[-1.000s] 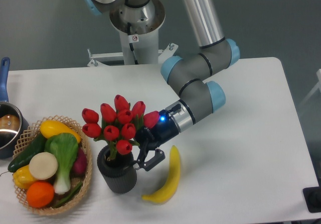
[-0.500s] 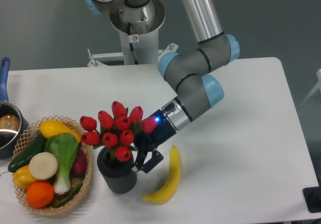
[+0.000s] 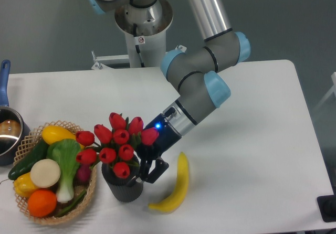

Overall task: Insert the flowers into the vase
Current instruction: 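Adjust and push the tulip stems deeper into the vase, then open the gripper to release the tulips and lift away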

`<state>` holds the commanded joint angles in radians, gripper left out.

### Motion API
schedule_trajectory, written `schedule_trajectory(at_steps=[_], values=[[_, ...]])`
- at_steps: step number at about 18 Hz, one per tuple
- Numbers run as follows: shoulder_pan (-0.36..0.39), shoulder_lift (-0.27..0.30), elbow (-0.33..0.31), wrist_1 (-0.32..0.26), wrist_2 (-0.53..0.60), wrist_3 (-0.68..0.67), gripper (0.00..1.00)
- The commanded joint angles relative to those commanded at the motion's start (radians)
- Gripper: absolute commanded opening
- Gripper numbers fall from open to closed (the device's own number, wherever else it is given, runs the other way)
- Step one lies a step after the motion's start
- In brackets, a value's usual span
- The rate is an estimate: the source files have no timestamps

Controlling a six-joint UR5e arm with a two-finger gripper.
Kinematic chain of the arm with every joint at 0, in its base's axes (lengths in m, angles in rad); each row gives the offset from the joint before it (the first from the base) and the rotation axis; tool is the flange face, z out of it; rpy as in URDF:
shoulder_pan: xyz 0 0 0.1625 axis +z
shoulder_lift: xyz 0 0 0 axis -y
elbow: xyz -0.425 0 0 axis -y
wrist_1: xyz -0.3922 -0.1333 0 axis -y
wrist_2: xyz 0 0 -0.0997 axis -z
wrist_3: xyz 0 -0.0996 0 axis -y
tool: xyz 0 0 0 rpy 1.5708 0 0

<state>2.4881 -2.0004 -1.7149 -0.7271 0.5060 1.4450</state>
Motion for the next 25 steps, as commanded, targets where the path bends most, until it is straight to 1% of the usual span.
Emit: schedule_trajectory(at_steps=[3,5,7,13,16,23,25], values=[[-0.008,0.021,-0.011,0.002,0.064,-0.027,0.99],[-0.017,0.035,-0.011,0.0,0.077,-0.08,0.99],[-0.02,0.043,-0.014,0.0,0.086,-0.097,0.99],[-0.037,0.074,-0.012,0.0,0.212,-0.164,0.99],[-0.038,0.083,-0.023,0.0,0.232,-0.167,0.99],[-0.049,0.109,-0.043,0.0,0.328,-0.169,1.0],[-0.052,0.12,-0.054,0.0,0.332,-0.187,1.0]])
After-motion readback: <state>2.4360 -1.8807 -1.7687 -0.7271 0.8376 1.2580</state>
